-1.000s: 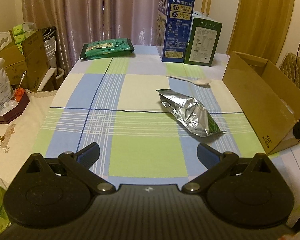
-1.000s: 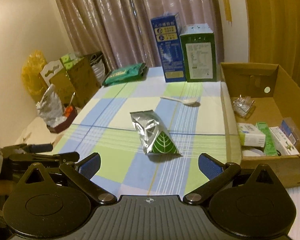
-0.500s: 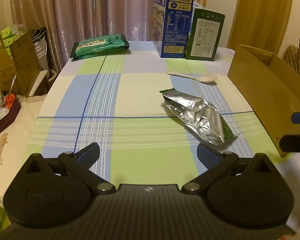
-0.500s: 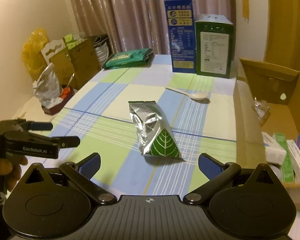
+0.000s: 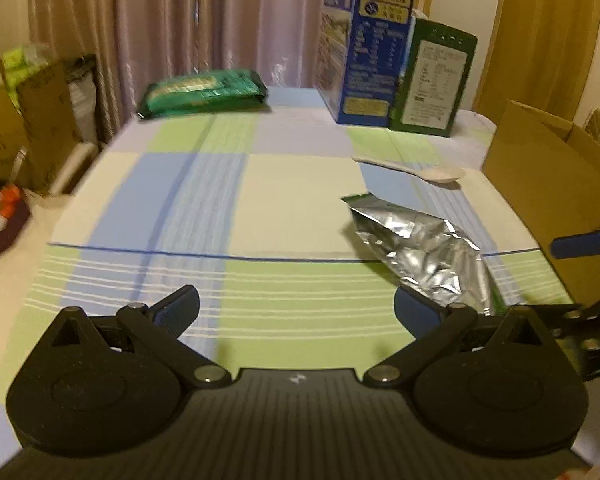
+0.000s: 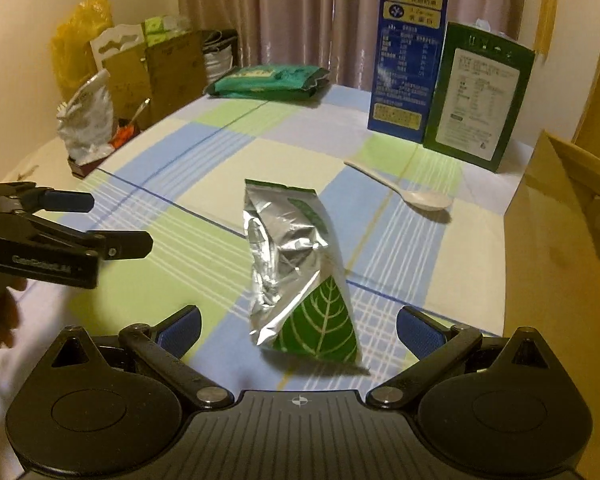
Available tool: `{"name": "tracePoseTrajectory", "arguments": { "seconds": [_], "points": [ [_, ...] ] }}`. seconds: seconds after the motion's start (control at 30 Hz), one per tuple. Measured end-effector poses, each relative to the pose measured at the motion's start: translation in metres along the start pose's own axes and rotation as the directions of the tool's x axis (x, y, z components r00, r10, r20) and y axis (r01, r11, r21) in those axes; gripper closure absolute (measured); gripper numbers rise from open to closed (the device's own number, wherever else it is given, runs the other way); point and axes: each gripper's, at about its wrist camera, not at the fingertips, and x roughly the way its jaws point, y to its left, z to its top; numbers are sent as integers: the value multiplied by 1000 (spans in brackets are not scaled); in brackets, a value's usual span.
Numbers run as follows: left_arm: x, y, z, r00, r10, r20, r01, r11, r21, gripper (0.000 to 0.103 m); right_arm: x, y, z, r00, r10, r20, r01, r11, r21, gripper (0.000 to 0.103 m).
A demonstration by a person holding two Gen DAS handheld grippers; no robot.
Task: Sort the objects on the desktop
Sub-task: 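Lower the right tool onto the silver leaf-print bag and close on it, then lift the silver bag off the table with the right tool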
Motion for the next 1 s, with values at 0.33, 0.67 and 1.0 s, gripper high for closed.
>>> {"name": "tracePoseTrajectory", "arguments": {
  "seconds": [0.33,0.67,1.0],
  "points": [
    [20,-7,14,999,-36,-33,35,998,-45,1,31,-6,-6,998,45,-47,-46,998,-32,2],
    [24,3,16,999,31,-39,-31,1000,1,1,67,-2,8,999,40,-12,-40,997,-63,2],
    [30,4,17,998,34,-50,-34,999,7,1,96,0,12,1000,4,-27,-5,998,-63,23]
  ]
}}
